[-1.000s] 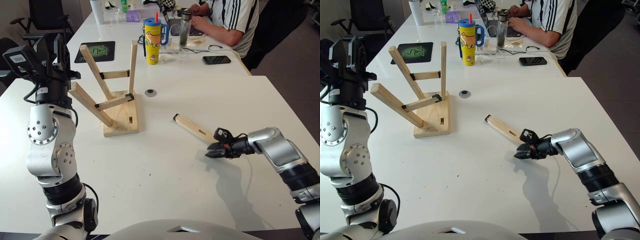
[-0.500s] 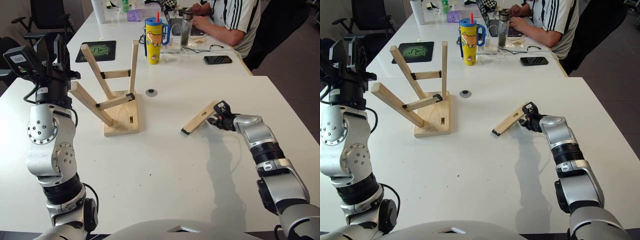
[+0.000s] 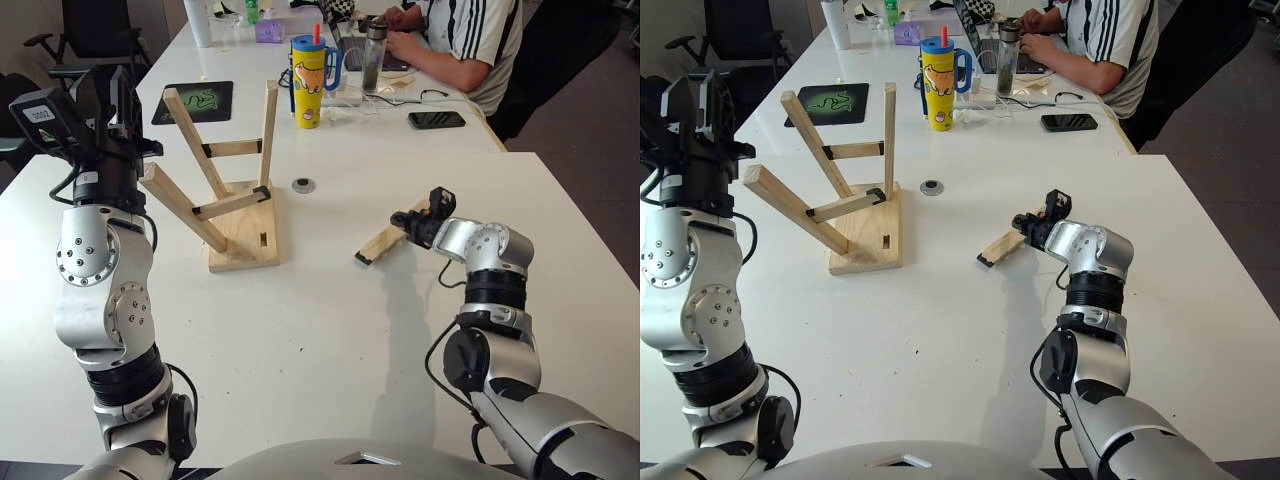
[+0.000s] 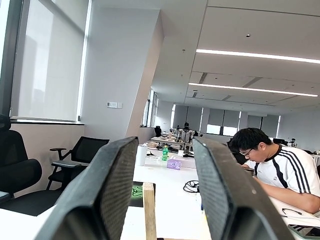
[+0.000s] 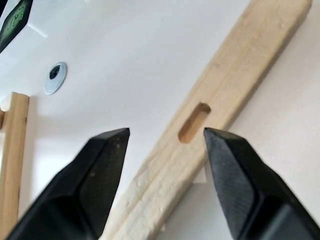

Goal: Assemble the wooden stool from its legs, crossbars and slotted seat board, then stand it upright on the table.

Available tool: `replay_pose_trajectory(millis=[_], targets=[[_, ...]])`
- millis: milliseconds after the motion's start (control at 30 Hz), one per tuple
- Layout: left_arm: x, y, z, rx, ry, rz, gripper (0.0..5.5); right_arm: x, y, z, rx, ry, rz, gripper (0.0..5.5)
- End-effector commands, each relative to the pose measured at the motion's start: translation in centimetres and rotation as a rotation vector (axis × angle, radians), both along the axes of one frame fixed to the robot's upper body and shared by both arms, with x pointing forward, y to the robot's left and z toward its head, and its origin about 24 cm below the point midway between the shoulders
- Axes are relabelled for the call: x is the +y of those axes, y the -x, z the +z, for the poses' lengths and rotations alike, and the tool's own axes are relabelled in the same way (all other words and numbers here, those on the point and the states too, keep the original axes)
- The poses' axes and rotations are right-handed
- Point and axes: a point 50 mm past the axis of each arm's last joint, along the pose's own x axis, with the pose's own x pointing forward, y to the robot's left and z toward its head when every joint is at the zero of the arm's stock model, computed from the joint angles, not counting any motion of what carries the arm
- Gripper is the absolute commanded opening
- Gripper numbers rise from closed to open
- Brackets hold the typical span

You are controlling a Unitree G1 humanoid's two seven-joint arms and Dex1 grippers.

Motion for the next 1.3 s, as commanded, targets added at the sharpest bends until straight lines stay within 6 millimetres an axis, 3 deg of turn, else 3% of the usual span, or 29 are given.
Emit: replay_pose_trajectory(millis=[33, 133, 333, 633, 767, 900, 1100, 1200, 1300], targets=[[-0.1, -0.1, 0.4, -0.004, -0.009, -0.01, 2.04, 1.0, -0.1, -0.1, 0.048, 0.096, -0.061, 3.42], [-0.3, -0.2, 0.5, -0.004, -0.009, -0.016, 2.04, 2.0, -0.3, -0.7, 0.074, 0.156, -0.083, 3.92], [-0.4, -0.3, 0.4, -0.003, -0.007, -0.018, 2.04, 3.9, -1.2, -1.3, 0.085, 0.216, -0.093, 3.92], [-0.7, -0.2, 0.3, -0.003, -0.006, -0.023, 2.04, 2.3, -1.3, -3.8, 0.174, 0.342, -0.115, 3.92], [-0.8, -0.2, 0.3, -0.004, -0.005, -0.021, 2.04, 0.2, -0.7, -4.8, 0.219, 0.34, -0.11, 3.35], [-0.7, 0.0, 0.3, -0.002, -0.004, -0.019, 2.04, -0.5, -0.2, -5.0, 0.239, 0.315, 0.017, 2.75], [-1.9, -0.1, -1.1, 0.061, 0.038, -0.078, 2.04, -2.2, -0.2, -4.0, 0.143, 0.459, 0.132, 2.05], [-3.1, -0.4, -2.0, 0.113, 0.05, -0.12, 2.04, -2.6, -1.1, -1.7, -0.036, 0.5, 0.099, 2.05], [-4.4, -0.6, -2.8, 0.153, 0.056, -0.164, 2.04, -1.4, -1.7, 1.7, -0.296, 0.549, 0.098, 2.05]])
